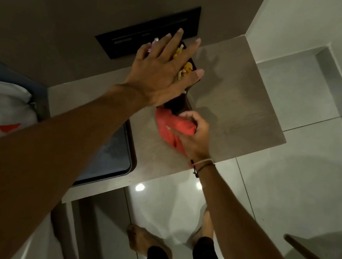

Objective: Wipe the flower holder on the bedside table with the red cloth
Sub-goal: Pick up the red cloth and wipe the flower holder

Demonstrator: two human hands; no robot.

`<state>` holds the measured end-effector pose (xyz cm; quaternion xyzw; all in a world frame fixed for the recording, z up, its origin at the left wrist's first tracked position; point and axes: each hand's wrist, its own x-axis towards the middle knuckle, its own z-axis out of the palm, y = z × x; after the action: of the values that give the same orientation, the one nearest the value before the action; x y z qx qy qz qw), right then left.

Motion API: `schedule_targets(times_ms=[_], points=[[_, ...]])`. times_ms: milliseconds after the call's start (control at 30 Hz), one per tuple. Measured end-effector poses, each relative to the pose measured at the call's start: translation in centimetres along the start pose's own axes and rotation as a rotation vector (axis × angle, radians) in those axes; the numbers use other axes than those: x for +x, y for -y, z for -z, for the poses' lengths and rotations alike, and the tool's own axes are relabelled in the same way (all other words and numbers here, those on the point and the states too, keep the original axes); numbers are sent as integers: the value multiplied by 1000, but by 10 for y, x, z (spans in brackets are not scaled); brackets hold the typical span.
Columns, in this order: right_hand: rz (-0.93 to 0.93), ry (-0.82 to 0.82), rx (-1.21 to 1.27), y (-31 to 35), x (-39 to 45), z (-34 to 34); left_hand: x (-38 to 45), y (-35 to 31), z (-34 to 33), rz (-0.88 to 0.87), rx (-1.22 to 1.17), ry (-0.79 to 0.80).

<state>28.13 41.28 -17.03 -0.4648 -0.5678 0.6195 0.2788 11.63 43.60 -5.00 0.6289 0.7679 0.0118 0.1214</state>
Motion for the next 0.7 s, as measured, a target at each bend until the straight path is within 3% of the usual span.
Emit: schedule_targets(times_ms=[233, 400, 467, 600, 700], points=[[61, -69, -37, -23, 32, 34, -17, -12, -5, -48, 74, -23], [-19, -460, -114, -27, 38, 65, -19, -16, -6, -45, 108, -11], [-3, -548, -104, -24, 34, 85, -19, -18, -4, -42, 111, -1], [-60, -344, 13, -16, 3, 110, -22, -21, -3, -42, 78, 7], [-226, -183, 177, -8, -31, 112, -32, -21, 2, 3, -193, -148]])
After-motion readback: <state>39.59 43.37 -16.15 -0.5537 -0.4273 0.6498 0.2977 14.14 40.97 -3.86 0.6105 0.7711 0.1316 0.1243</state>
